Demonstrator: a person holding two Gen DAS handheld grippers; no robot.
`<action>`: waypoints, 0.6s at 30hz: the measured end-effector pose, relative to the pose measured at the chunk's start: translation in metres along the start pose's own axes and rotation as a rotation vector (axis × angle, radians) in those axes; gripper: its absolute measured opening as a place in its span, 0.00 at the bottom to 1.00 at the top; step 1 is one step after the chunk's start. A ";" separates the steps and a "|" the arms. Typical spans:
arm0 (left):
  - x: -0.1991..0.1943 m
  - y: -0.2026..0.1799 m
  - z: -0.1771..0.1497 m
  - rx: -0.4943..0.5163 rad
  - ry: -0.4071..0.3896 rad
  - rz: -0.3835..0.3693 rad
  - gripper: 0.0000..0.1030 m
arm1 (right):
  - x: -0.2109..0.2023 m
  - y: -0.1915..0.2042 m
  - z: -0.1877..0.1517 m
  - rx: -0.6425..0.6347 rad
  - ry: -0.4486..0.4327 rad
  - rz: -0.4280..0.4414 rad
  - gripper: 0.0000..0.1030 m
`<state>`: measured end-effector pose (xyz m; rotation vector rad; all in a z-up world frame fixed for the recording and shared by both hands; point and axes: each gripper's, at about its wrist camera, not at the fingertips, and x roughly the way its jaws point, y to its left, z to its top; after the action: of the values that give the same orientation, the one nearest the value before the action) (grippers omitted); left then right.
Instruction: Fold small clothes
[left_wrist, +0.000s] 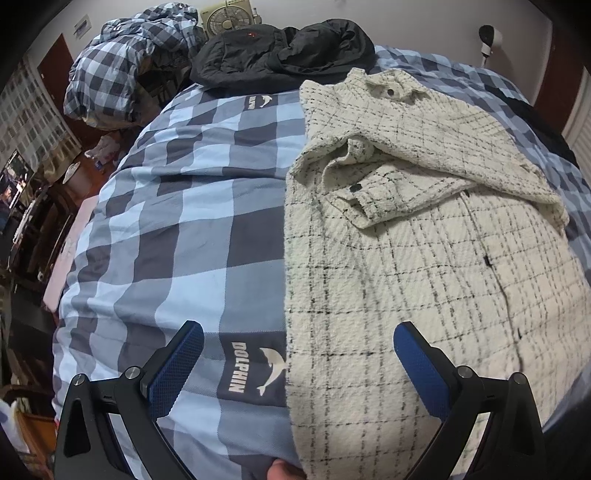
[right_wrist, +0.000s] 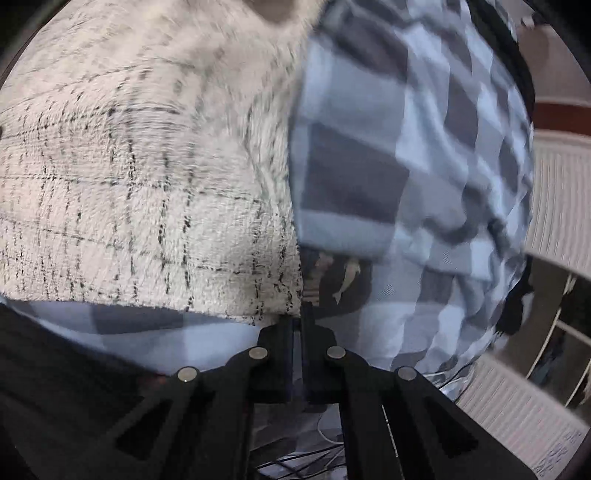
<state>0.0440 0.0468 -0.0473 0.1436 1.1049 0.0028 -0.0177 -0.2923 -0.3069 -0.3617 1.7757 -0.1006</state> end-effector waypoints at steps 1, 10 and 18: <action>0.000 0.000 0.000 0.006 0.001 0.008 1.00 | 0.017 0.000 -0.001 0.009 0.029 0.047 0.00; -0.005 0.001 -0.003 0.100 0.031 -0.037 1.00 | 0.068 -0.033 -0.023 0.161 0.108 0.393 0.70; 0.015 0.005 -0.020 0.118 0.177 -0.204 1.00 | 0.079 -0.044 -0.021 0.439 -0.129 0.584 0.98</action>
<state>0.0330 0.0548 -0.0687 0.1375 1.2933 -0.2368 -0.0455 -0.3597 -0.3645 0.4575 1.6124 -0.0464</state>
